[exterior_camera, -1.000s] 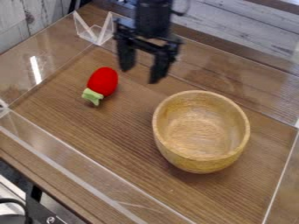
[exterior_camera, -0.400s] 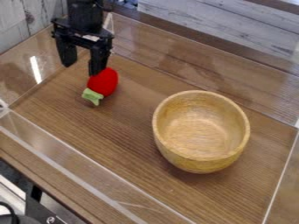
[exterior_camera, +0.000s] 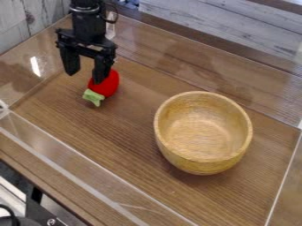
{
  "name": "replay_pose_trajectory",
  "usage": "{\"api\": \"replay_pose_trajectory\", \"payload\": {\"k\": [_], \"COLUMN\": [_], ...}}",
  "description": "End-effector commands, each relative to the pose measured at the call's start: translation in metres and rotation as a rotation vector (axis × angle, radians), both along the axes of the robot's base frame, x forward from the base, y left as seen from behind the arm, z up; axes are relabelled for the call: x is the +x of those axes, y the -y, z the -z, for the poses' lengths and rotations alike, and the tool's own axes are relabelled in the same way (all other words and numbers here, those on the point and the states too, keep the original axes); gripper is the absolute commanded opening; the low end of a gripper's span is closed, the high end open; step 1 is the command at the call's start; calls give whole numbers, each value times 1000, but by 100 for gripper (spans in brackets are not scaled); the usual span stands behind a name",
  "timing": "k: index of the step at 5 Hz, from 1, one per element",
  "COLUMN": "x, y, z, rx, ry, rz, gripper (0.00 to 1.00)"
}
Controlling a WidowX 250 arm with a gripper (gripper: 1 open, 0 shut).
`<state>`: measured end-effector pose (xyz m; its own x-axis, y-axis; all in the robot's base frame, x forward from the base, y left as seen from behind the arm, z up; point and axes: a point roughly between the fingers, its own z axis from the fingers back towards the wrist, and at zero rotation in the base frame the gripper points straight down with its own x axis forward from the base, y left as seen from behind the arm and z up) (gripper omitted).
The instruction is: Move the red object to the right side of the table
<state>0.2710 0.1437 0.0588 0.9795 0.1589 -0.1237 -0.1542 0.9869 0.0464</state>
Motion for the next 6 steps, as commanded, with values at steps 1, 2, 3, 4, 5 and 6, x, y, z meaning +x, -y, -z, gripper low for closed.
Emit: {"api": "replay_pose_trajectory", "payload": {"k": [1, 2, 3, 4, 5, 6], "x": [12, 14, 17, 19, 20, 21], "y": [-7, -9, -11, -13, -14, -14], "z": [-9, -3, 2, 6, 8, 9], "rx": [30, 34, 38, 40, 38, 33], "ry": [49, 41, 36, 32, 29, 27], "rz": [-3, -10, -19, -26, -32, -37], "gripper": [100, 100, 100, 100, 100, 100]}}
